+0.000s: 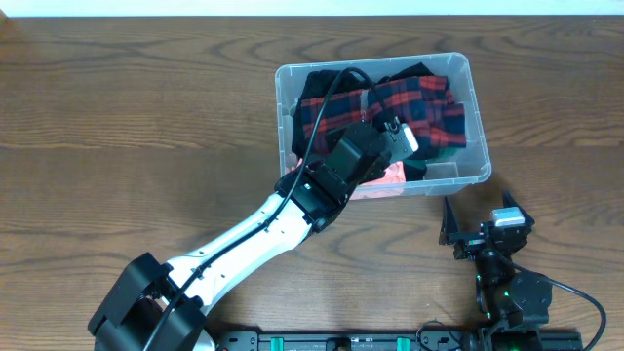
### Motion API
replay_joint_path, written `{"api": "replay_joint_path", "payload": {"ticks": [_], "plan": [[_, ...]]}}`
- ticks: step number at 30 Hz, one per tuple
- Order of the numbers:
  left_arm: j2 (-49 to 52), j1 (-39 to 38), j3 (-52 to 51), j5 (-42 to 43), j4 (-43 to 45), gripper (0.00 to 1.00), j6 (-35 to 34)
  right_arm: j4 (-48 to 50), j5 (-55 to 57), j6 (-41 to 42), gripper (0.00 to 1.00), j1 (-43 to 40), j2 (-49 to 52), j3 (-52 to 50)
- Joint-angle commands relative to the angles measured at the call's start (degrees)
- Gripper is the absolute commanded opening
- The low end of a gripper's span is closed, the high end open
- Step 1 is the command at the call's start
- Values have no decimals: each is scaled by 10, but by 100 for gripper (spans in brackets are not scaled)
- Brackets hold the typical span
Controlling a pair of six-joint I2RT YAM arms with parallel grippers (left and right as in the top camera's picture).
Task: Pack container
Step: 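Lift the plaid shirt and carry it right over the bin, then lower the plaid shirt into the bin and open the left gripper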
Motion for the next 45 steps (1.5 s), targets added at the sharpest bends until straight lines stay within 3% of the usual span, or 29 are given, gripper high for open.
{"api": "replay_joint_path", "payload": {"ticks": [1,6,10,17,26,28,35,39,45], "plan": [[-7,-1,3,5,-19,29,-7,-2,4,-7,99,-3,-2,-1],[-7,-2,3,5,-47,75,-7,-2,4,-7,99,-3,-2,-1],[-9,-5,3,5,-50,92,-7,-3,4,-7,99,-3,-2,-1],[-39,-32,3,4,-53,98,-6,-2,4,-7,99,-3,-2,-1],[-112,-49,3,5,-79,98,-7,-2,4,-7,99,-3,-2,-1],[-129,-49,3,5,-83,90,-7,-2,4,-7,99,-3,-2,-1],[-127,-48,3,5,-50,10,-7,-2,4,-7,99,-3,-2,-1],[-103,-47,3,-3,9,6,-33,-2,4,-7,99,-3,-2,-1],[-85,-42,9,-49,57,6,-205,-3,4,-7,99,-3,-2,-1]]}}
